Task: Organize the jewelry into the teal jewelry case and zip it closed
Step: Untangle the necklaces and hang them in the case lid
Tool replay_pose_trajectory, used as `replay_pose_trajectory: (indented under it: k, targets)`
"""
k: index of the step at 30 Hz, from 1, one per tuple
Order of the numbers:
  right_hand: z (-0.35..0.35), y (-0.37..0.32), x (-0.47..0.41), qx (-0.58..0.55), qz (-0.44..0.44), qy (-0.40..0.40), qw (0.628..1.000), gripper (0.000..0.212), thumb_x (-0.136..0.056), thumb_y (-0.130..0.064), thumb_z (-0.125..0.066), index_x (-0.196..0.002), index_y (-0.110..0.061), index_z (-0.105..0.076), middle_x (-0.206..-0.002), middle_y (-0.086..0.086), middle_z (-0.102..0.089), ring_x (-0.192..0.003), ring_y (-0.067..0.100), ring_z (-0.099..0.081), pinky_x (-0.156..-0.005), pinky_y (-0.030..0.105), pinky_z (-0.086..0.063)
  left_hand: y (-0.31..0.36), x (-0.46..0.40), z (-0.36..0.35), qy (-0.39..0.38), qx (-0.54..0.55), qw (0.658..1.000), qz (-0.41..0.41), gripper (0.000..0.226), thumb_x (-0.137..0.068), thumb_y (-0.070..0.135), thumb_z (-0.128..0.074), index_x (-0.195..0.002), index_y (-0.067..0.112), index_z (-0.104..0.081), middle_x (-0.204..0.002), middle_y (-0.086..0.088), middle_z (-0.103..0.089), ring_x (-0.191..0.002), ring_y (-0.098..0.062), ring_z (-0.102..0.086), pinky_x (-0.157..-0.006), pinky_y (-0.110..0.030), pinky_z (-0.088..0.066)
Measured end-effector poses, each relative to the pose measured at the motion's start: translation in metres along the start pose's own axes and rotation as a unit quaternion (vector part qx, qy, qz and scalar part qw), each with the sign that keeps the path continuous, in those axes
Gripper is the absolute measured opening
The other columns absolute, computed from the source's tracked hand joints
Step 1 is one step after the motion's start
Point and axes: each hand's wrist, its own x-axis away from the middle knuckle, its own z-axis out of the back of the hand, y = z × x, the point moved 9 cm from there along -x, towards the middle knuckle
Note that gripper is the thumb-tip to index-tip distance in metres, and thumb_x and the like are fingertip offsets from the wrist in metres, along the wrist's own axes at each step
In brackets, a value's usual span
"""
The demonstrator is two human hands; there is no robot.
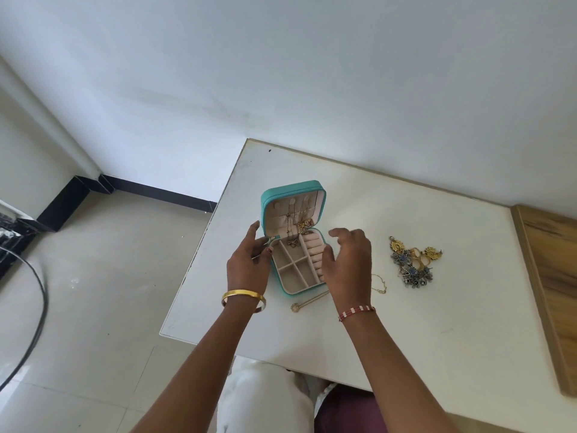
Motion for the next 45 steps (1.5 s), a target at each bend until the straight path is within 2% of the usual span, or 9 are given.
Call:
replay_pose_trajectory:
  k: [6,10,26,29,32,36,38,42,45]
  targets:
    - [-0.015,0.022,0.003,-0.066,-0.067,-0.061,0.994,0.021,-0.087,-0.008,-0.057,-0.107,-0.004,-0.063,-0.097,0.016,-0.067,-0.084,0.026,-0.063,-0.073,0.026,-0.048,-0.004,0.016,0.0,-0.019,0.012,1.0,-0.007,0.054,-0.087,0.003,-0.055,-0.136,0.019,-0.038,-0.122,-0.007,-0.062,-0.11,-0.016,-0.059,-0.094,-0.025,-0.041]
    - [-0.014,0.03,0.005,-0.091,-0.089,-0.058,0.99,0.02,-0.086,-0.006,-0.058,-0.104,-0.003,-0.065,-0.094,0.016,-0.069,-0.082,0.025,-0.063,-0.072,0.021,-0.045,-0.004,0.017,-0.004,-0.018,0.018,1.0,-0.008,0.048,-0.087,0.0,-0.054,-0.13,0.018,-0.048,-0.12,-0.006,-0.063,-0.101,-0.008,-0.057,-0.092,-0.021,-0.04]
    - [0.011,0.059,0.007,-0.144,-0.125,-0.002,0.982,0.019,-0.087,-0.006,-0.057,-0.102,-0.001,-0.067,-0.099,0.014,-0.07,-0.082,0.016,-0.06,-0.073,0.017,-0.042,0.01,0.005,-0.018,-0.027,-0.009,0.999,-0.015,0.043,-0.087,0.0,-0.052,-0.128,0.013,-0.05,-0.123,-0.01,-0.061,-0.11,-0.018,-0.058,-0.092,-0.021,-0.038]
    - [0.019,0.075,0.025,-0.078,-0.103,0.004,0.992,0.02,-0.088,-0.004,-0.055,-0.104,-0.004,-0.067,-0.1,0.016,-0.067,-0.09,0.024,-0.062,-0.074,0.017,-0.04,0.004,0.026,-0.003,0.027,0.003,1.0,-0.014,0.033,-0.087,0.0,-0.052,-0.118,0.011,-0.058,-0.114,-0.01,-0.066,-0.095,-0.012,-0.059,-0.089,-0.02,-0.041]
    - [0.018,0.083,0.041,0.007,-0.063,-0.031,0.998,0.025,-0.087,-0.004,-0.055,-0.11,-0.008,-0.066,-0.1,0.017,-0.057,-0.095,0.03,-0.056,-0.076,0.029,-0.047,-0.001,0.047,0.001,0.052,0.015,0.998,-0.011,0.026,-0.086,-0.001,-0.05,-0.102,0.014,-0.064,-0.1,-0.007,-0.069,-0.089,-0.017,-0.062,-0.087,-0.025,-0.046]
    - [0.022,0.077,0.055,0.1,0.009,-0.037,0.994,0.019,-0.081,-0.002,-0.064,-0.099,-0.007,-0.071,-0.086,0.016,-0.055,-0.084,0.034,-0.053,-0.054,0.029,-0.042,0.0,0.063,-0.01,0.026,0.018,0.999,-0.01,0.03,-0.085,-0.004,-0.047,-0.082,0.021,-0.063,-0.083,0.0,-0.066,-0.082,-0.026,-0.063,-0.083,-0.04,-0.053]
    - [0.025,0.072,0.056,0.134,0.035,-0.028,0.99,0.01,-0.071,0.002,-0.073,-0.079,-0.003,-0.071,-0.075,0.014,-0.056,-0.071,0.033,-0.056,-0.046,0.023,-0.035,0.004,0.069,-0.018,0.007,0.012,1.0,-0.013,0.031,-0.085,-0.004,-0.046,-0.079,0.021,-0.062,-0.08,-0.001,-0.065,-0.079,-0.024,-0.063,-0.08,-0.036,-0.054]
    - [0.023,0.063,0.055,0.219,0.084,-0.022,0.972,0.029,-0.048,0.011,-0.078,-0.062,-0.007,-0.059,-0.061,0.009,-0.055,-0.054,0.025,-0.053,-0.037,0.021,-0.033,0.01,0.078,-0.036,-0.032,-0.014,0.999,-0.032,0.025,-0.086,-0.002,-0.048,-0.082,0.015,-0.065,-0.083,-0.001,-0.066,-0.079,-0.019,-0.062,-0.071,-0.012,-0.047]
    - [0.018,0.065,0.057,0.262,0.098,-0.03,0.96,0.032,-0.045,0.01,-0.074,-0.065,-0.007,-0.057,-0.061,0.008,-0.055,-0.052,0.024,-0.053,-0.037,0.023,-0.033,0.011,0.084,-0.047,-0.056,-0.026,0.998,-0.028,0.022,-0.088,0.0,-0.048,-0.088,0.01,-0.067,-0.09,-0.007,-0.068,-0.081,-0.018,-0.061,-0.077,-0.021,-0.048]
